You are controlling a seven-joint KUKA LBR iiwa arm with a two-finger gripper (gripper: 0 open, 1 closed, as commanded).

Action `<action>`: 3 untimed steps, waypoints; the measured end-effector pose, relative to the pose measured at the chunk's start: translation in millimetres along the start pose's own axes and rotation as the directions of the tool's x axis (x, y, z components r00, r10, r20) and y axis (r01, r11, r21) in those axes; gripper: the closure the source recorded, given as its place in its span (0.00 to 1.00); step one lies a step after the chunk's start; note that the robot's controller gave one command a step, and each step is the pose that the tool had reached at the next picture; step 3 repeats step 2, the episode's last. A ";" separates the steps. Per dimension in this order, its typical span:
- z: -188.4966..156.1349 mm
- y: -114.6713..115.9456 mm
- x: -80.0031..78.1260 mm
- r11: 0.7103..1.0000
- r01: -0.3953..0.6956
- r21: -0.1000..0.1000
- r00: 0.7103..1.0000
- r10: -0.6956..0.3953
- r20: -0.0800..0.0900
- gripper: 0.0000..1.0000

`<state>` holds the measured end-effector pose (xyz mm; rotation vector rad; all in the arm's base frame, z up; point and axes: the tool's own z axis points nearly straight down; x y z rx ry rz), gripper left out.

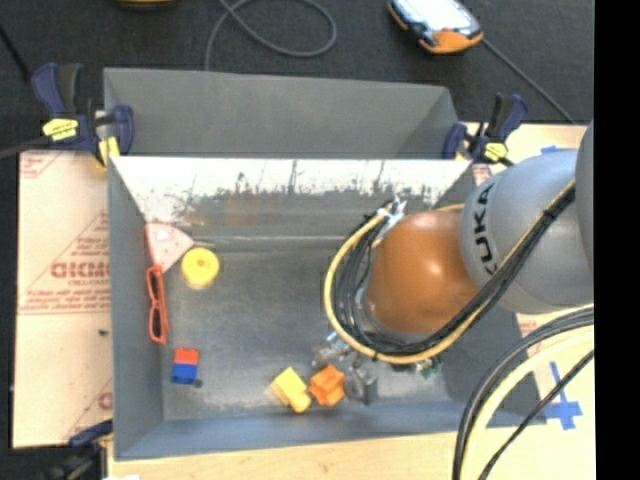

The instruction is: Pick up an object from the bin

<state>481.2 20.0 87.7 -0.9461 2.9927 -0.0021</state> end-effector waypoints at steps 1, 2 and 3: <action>-11.6 0.4 0.5 1.000 -0.002 -0.003 1.000 0.002 -0.003 1.00; -25.5 -0.1 0.0 1.000 -0.003 -0.001 1.000 0.003 0.000 1.00; -25.5 -0.1 0.0 1.000 -0.003 -0.001 1.000 0.003 0.000 1.00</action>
Offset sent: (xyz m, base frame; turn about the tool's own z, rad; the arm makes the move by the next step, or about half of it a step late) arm -0.0002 -0.0002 0.0398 0.0000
